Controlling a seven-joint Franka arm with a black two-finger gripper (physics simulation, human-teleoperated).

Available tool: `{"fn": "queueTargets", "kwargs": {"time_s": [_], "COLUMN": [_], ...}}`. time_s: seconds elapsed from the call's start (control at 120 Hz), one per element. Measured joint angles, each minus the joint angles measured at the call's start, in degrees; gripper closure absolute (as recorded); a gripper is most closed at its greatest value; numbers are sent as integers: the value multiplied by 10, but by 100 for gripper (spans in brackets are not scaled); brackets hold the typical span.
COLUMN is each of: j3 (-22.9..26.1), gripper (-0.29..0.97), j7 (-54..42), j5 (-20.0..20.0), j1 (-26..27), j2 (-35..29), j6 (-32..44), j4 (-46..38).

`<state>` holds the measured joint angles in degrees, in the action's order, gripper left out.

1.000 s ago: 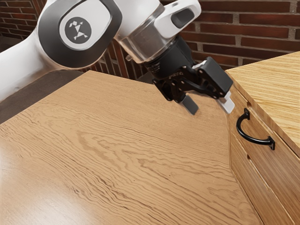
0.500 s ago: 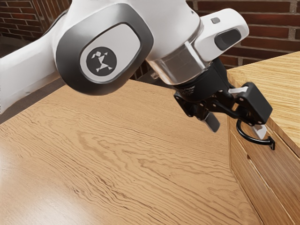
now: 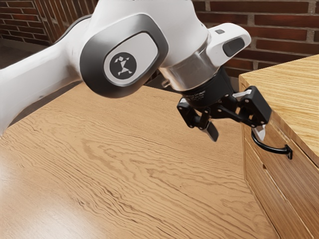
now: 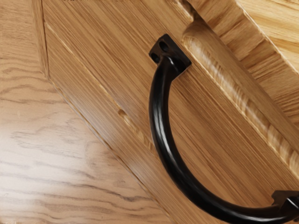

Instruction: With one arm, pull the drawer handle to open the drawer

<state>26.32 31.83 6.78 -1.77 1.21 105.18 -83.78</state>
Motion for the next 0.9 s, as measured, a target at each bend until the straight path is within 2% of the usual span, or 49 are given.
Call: {"fn": "queueTargets", "kwargs": {"time_s": [0.167,0.383,0.9], "j3": [1,4,-2], "gripper": [0,0,0], "j7": [28,54,88], "j5": [1,2,-1], "j1": [-13,2,-10], "j2": [18,38,28], "j6": [2,12,15], "j4": [2,6,-27]}}
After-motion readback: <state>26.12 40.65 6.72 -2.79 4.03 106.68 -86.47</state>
